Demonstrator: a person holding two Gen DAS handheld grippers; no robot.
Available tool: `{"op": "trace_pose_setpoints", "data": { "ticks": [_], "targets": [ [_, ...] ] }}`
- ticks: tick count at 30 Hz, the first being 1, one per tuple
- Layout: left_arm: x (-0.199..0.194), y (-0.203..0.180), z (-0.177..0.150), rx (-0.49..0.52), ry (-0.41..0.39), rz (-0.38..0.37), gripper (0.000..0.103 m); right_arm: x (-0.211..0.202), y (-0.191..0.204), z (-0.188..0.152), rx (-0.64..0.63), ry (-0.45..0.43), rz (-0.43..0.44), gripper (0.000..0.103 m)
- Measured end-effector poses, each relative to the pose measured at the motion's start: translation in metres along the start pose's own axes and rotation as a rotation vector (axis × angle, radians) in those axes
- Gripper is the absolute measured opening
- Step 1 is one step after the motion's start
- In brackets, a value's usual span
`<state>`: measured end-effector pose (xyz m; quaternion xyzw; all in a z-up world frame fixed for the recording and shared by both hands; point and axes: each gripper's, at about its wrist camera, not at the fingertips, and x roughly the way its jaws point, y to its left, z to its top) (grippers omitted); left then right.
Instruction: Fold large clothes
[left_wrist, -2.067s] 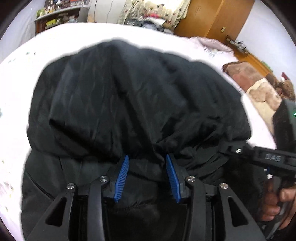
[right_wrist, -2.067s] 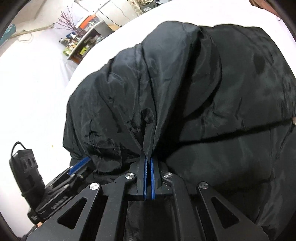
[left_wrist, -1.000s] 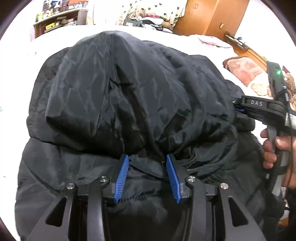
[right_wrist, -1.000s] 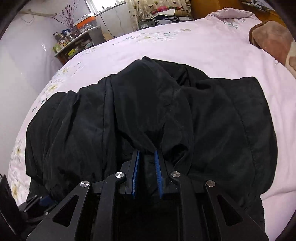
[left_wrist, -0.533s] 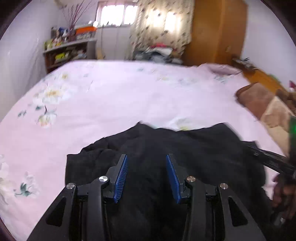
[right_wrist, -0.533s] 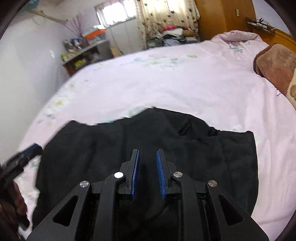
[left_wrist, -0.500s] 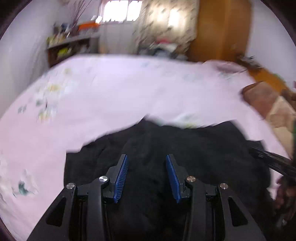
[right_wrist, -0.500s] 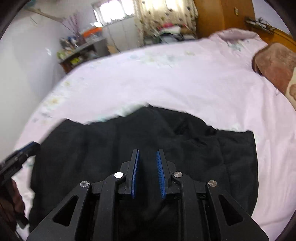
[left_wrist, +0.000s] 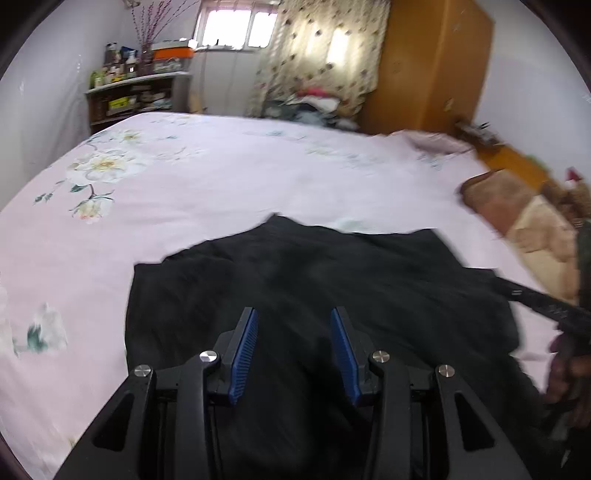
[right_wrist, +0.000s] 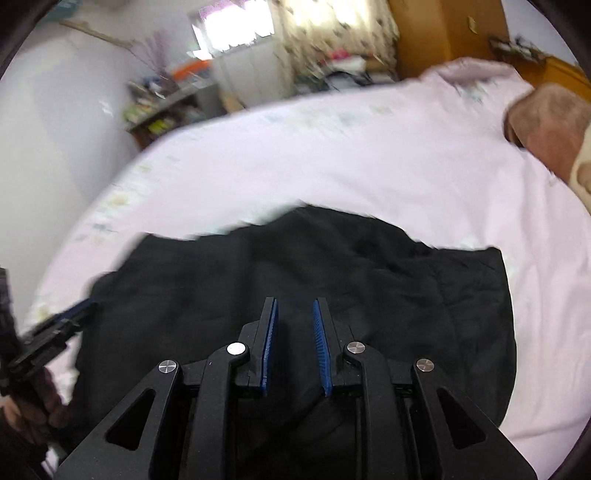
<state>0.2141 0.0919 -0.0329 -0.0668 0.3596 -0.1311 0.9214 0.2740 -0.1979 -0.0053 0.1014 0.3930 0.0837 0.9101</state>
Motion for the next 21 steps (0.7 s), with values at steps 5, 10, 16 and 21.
{"op": "trace_pose_setpoints", "data": {
  "ticks": [5, 10, 16, 21],
  "targets": [
    [0.01, -0.018, -0.047, 0.027, 0.117, -0.034, 0.044, 0.005, 0.039, -0.05, -0.048, 0.099, 0.106, 0.02],
    [0.03, -0.019, -0.061, 0.005, 0.166, -0.001, 0.044, 0.039, 0.037, -0.073, -0.052, 0.185, 0.065, 0.02],
    [-0.015, -0.032, -0.058, 0.014, 0.133, -0.036, 0.044, -0.008, 0.048, -0.062, -0.081, 0.136, 0.07, 0.02],
    [0.013, -0.034, -0.087, 0.021, 0.209, -0.012, 0.044, 0.012, 0.049, -0.092, -0.072, 0.22, 0.073, 0.02]
  ]
}}
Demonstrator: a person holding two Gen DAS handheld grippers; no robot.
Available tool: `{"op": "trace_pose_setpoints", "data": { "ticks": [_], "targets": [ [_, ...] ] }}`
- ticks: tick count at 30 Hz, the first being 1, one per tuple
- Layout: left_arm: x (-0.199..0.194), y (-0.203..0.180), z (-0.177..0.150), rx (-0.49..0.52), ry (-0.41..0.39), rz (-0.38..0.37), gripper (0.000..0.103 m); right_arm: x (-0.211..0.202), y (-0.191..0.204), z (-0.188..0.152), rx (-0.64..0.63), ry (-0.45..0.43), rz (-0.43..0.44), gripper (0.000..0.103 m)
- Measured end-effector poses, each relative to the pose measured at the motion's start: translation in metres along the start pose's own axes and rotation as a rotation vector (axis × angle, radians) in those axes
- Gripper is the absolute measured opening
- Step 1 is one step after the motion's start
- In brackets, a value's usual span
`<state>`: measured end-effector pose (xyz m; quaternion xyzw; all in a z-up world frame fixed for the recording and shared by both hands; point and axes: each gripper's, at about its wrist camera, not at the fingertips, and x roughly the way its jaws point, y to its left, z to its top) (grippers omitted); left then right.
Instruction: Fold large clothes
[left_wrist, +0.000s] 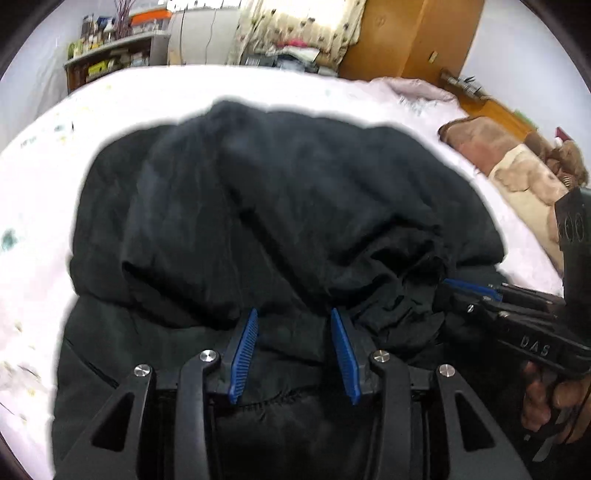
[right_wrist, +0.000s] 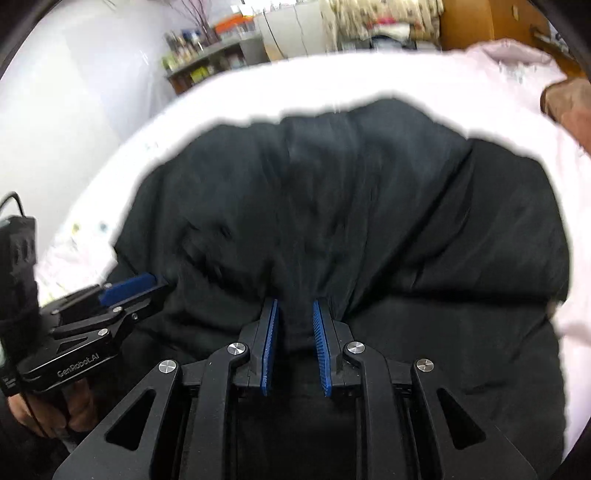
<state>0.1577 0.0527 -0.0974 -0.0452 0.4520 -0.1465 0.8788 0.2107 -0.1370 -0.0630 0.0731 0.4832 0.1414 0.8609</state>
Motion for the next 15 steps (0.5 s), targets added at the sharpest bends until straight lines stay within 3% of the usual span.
{"op": "trace_pose_setpoints", "data": {
  "ticks": [2, 7, 14, 15],
  "targets": [
    [0.004, -0.001, 0.0, 0.008, -0.003, 0.009, 0.044, 0.017, -0.007, 0.0, 0.013, 0.024, 0.001, 0.02],
    [-0.005, -0.005, 0.001, 0.005, 0.008, 0.024, 0.044, 0.015, -0.005, 0.006, 0.011, 0.029, -0.005, 0.02],
    [-0.053, -0.011, -0.012, 0.012, -0.022, 0.057, 0.043, -0.047, 0.001, -0.014, 0.032, -0.039, -0.01, 0.021],
    [-0.063, -0.011, -0.017, 0.006, -0.028, 0.06, 0.043, -0.058, 0.002, -0.019, 0.035, -0.052, -0.009, 0.026]
  ]
}}
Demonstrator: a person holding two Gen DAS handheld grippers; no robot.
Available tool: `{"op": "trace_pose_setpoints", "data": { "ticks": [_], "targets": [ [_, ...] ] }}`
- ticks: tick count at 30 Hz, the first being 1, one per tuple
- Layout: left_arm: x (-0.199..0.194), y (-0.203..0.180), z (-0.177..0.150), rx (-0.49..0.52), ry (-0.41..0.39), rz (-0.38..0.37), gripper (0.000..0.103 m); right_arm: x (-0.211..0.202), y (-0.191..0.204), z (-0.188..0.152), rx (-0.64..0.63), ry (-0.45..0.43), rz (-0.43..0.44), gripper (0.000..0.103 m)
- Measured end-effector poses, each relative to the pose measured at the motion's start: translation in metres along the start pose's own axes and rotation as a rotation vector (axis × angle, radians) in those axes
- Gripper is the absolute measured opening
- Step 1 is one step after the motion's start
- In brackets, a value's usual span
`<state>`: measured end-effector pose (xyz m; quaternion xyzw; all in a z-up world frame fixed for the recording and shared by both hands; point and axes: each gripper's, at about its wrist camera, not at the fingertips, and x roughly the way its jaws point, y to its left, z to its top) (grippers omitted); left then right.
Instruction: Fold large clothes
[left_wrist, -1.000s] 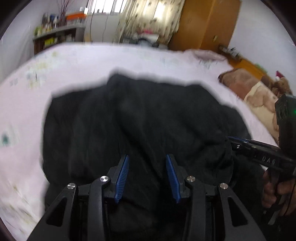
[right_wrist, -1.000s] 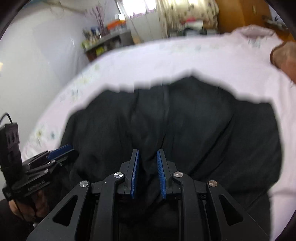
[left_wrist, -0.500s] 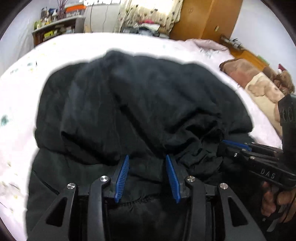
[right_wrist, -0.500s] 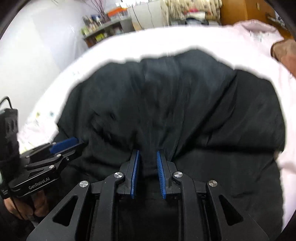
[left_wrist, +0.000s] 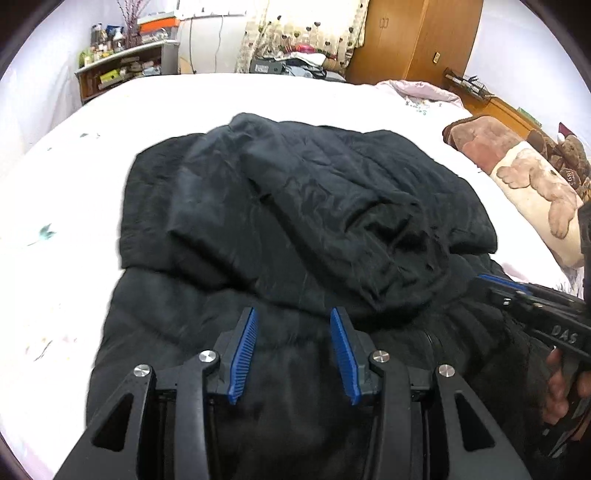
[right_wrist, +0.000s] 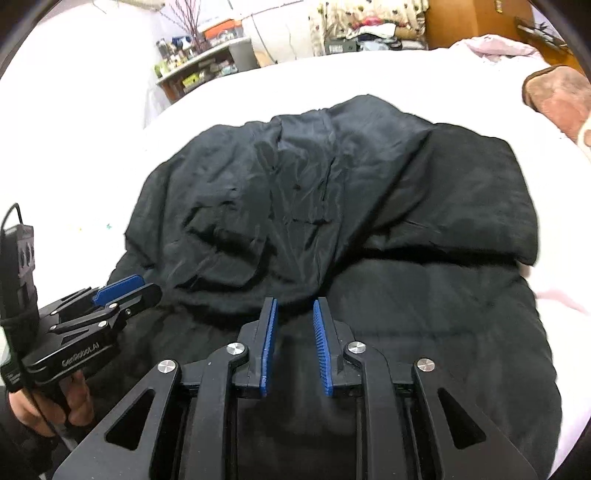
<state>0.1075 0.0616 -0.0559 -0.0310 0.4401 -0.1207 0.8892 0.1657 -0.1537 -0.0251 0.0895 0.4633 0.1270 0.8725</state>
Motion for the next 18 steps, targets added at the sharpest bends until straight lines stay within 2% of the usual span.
{"op": "trace_pose_setpoints", "data": {
  "ticks": [1, 2, 9, 14, 18],
  "targets": [
    [-0.009, 0.0, -0.005, -0.008, -0.006, 0.0, 0.043, -0.011, 0.001, -0.005, 0.002, -0.011, -0.001, 0.033],
    [-0.018, 0.001, -0.009, -0.013, -0.012, -0.003, 0.043, -0.02, 0.0, -0.01, 0.003, -0.018, -0.002, 0.035],
    [-0.066, 0.003, -0.036, -0.016, -0.043, 0.022, 0.044, -0.082, 0.0, -0.054, -0.006, -0.048, -0.033, 0.036],
    [-0.099, 0.02, -0.064, -0.04, -0.063, 0.04, 0.054, -0.109, -0.005, -0.091, 0.011, -0.053, -0.06, 0.041],
    [-0.114, 0.028, -0.084, -0.043, -0.065, 0.069, 0.058, -0.122, -0.014, -0.109, 0.038, -0.06, -0.077, 0.042]
  ]
}}
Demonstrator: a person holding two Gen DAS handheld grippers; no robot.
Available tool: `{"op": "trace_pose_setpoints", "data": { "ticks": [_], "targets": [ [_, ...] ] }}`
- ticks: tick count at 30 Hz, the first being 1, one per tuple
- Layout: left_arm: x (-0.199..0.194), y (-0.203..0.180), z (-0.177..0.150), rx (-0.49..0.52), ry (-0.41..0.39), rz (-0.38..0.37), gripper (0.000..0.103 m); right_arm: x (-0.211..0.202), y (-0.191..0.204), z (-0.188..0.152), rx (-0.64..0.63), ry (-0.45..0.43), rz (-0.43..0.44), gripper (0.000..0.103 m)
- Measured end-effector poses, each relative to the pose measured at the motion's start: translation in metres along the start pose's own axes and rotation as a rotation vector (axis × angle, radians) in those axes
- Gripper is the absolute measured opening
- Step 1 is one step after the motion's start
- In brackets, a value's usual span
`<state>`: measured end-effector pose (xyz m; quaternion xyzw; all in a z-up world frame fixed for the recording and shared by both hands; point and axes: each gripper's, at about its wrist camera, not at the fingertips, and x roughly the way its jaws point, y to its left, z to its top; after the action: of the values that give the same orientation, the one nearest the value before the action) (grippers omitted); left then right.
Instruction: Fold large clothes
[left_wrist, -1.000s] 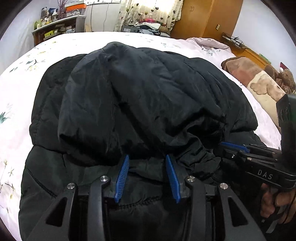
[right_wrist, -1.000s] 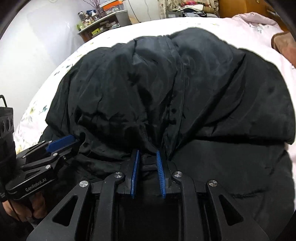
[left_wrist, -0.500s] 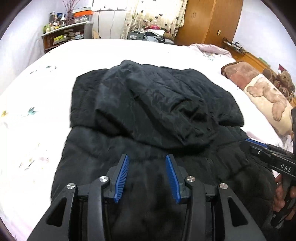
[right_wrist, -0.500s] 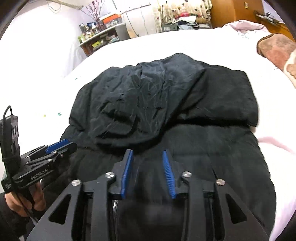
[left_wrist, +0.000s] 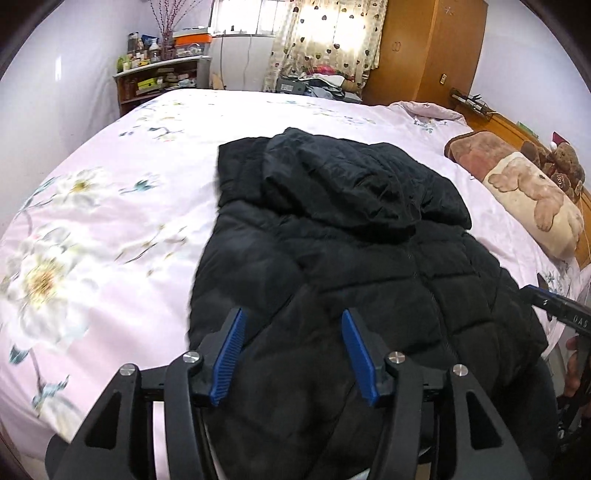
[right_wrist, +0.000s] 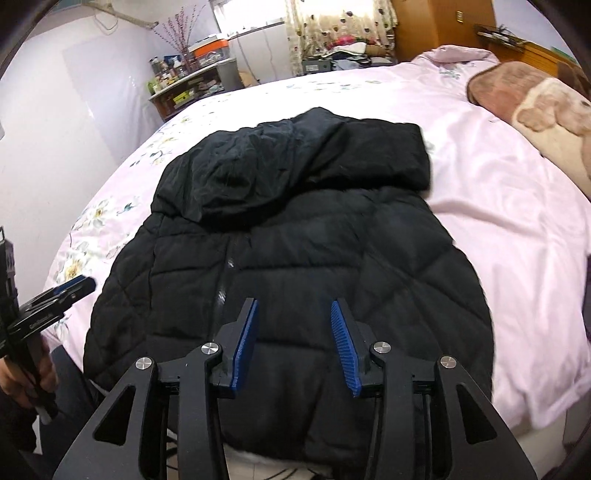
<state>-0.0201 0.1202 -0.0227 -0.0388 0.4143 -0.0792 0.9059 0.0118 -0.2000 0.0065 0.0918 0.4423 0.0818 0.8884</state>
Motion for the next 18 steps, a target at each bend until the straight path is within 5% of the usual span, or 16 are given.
{"op": "trace_pose_setpoints", "data": {
  "ticks": [7, 18],
  "targets": [
    [0.001, 0.021, -0.019, -0.041, 0.024, 0.053, 0.058, -0.012, -0.024, -0.018, 0.058, -0.005, -0.025, 0.054],
    [0.034, 0.06, -0.038, -0.122, 0.11, 0.089, 0.062, -0.001, -0.091, -0.019, 0.167, 0.021, -0.105, 0.055]
  ]
}}
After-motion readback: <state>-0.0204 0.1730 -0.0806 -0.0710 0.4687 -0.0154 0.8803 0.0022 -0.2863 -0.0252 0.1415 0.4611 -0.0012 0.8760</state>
